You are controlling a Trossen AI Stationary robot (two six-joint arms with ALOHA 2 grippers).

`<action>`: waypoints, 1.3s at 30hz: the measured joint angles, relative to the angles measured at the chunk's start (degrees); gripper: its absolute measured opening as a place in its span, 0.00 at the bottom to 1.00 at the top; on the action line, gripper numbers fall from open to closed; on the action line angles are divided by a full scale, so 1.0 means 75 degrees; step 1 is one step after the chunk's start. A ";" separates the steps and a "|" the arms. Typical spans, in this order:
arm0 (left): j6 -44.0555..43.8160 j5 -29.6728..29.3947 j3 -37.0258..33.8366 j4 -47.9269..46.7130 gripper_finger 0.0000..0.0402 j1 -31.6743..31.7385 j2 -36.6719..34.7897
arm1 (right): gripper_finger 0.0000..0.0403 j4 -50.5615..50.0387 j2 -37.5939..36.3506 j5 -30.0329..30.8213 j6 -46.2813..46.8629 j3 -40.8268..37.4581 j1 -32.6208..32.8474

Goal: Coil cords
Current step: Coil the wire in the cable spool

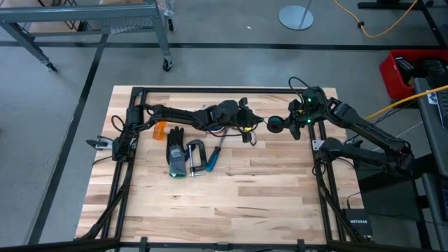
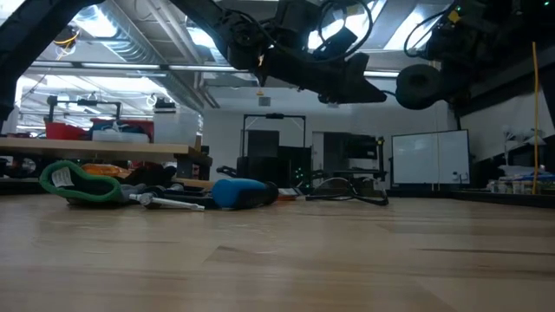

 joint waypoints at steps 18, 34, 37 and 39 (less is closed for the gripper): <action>-0.0133 -0.0115 0.0003 0.0454 0.11 -0.0078 0.0000 | 0.01 0.0017 0.0000 -0.0164 -0.0046 0.0000 0.0000; -0.0590 -0.0025 0.0017 0.0859 0.13 -0.0187 -0.0003 | 0.01 0.0015 0.0006 -0.0166 -0.0134 0.0000 0.0000; -0.0776 -0.0017 0.0017 0.0869 0.13 -0.0187 -0.0003 | 0.01 0.0036 0.0006 -0.0164 -0.0131 0.0000 0.0000; -0.0998 -0.0015 0.0015 0.0956 0.13 -0.0187 -0.0003 | 0.01 0.0078 0.0006 -0.0152 -0.0127 0.0000 0.0000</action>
